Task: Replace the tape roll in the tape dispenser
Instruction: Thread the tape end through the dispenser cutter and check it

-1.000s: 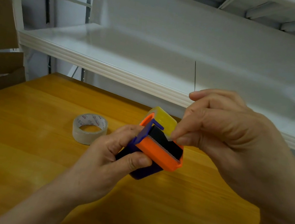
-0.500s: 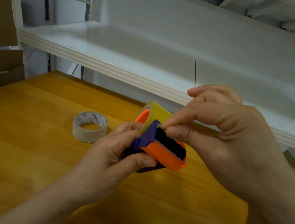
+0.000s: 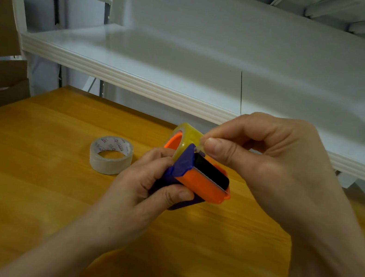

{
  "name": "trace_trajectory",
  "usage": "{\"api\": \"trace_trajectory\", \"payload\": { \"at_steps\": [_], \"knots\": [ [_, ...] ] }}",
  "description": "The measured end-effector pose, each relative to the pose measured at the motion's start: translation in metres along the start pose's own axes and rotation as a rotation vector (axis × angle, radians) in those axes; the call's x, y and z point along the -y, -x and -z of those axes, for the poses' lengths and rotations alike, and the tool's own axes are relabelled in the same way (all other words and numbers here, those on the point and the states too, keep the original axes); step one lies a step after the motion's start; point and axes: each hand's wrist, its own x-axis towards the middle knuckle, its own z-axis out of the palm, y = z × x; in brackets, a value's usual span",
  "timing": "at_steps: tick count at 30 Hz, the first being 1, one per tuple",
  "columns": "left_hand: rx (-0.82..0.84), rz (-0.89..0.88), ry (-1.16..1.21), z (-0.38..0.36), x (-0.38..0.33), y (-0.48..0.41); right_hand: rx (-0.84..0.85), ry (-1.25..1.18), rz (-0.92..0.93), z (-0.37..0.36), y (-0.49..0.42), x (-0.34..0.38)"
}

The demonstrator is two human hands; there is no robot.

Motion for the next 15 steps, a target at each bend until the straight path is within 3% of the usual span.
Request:
{"api": "trace_trajectory", "payload": {
  "at_steps": [15],
  "knots": [
    [-0.074, 0.006, 0.027, -0.0014, 0.0014, -0.0001, -0.017, -0.095, -0.044, -0.0063, -0.0021, 0.0021]
  ]
}}
